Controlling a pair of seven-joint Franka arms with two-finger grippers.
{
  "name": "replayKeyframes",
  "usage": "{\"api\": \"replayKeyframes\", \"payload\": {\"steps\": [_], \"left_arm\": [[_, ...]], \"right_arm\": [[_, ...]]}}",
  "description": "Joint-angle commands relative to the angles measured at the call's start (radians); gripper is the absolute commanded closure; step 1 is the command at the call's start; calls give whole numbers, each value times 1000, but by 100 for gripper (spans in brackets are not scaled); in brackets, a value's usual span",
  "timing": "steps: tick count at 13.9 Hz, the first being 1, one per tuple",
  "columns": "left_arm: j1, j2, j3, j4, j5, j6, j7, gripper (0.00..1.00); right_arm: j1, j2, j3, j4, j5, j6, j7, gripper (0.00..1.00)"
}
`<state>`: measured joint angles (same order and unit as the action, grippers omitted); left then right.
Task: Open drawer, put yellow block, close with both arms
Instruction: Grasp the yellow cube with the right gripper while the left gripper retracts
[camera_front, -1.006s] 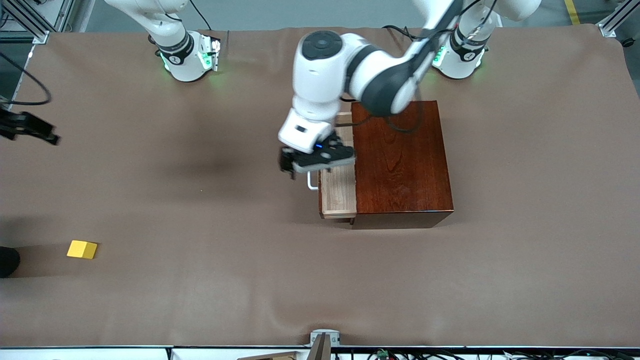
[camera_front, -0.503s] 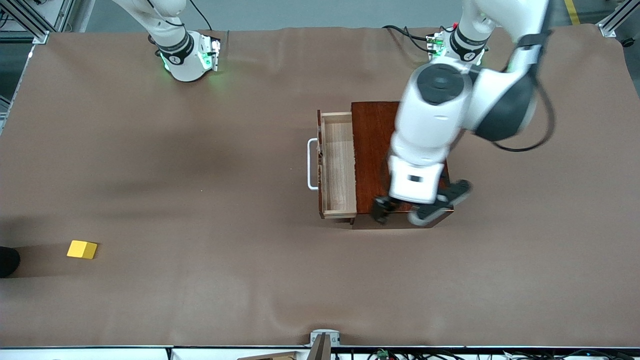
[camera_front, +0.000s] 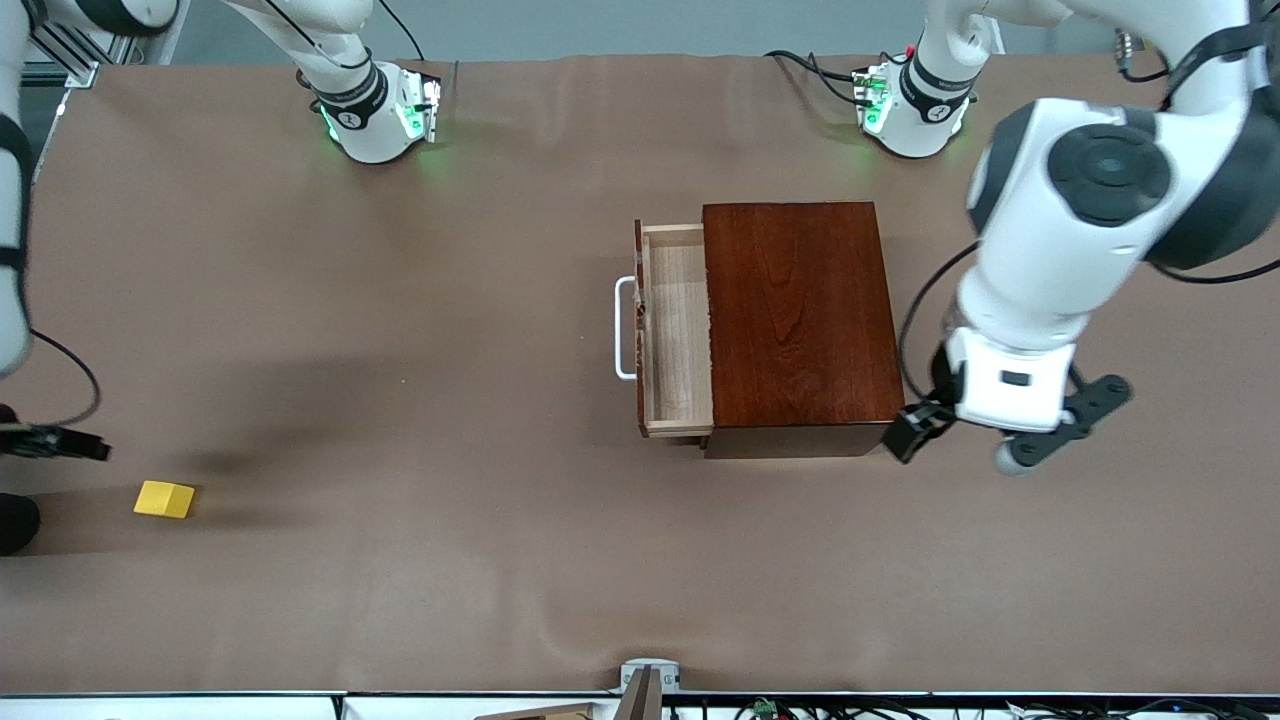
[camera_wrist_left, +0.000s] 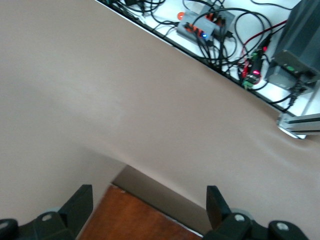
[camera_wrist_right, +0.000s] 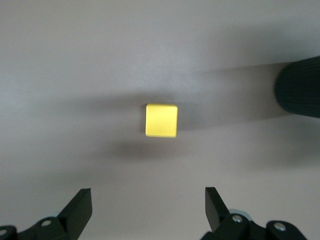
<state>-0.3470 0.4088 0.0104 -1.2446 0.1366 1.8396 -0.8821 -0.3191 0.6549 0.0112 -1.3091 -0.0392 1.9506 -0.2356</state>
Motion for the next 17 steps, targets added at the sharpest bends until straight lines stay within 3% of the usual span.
{"api": "replayKeyframes", "payload": {"steps": [1,5,10,11,12,13,14,17], "left_arm": [[37,-56,-18,-35,8,-65,81,0],[103,-87,-24,-44,-27,-106,282,0],[204,-191,-20,-127,-55,-176,550,0],[233,-220,-17,-144,-75,-197,610,0],[244,-266,-15,-180,-87,-210,659,0],[244,-306,-9,-222,-98,-214,699,0],[244,-345,5,-257,-109,-214,730,0],[247,-427,8,-335,-112,-243,851,0]], "right_arm": [[-11,101,4,44,18,60,7,0],[-15,218,4,44,25,195,7,0],[-18,301,4,44,85,298,10,0],[-20,301,3,44,100,298,7,28],[-24,301,3,45,101,298,-1,65],[-24,299,3,45,101,298,-4,92],[-24,295,3,48,99,297,-5,100],[-20,246,1,48,96,272,-5,100]]}}
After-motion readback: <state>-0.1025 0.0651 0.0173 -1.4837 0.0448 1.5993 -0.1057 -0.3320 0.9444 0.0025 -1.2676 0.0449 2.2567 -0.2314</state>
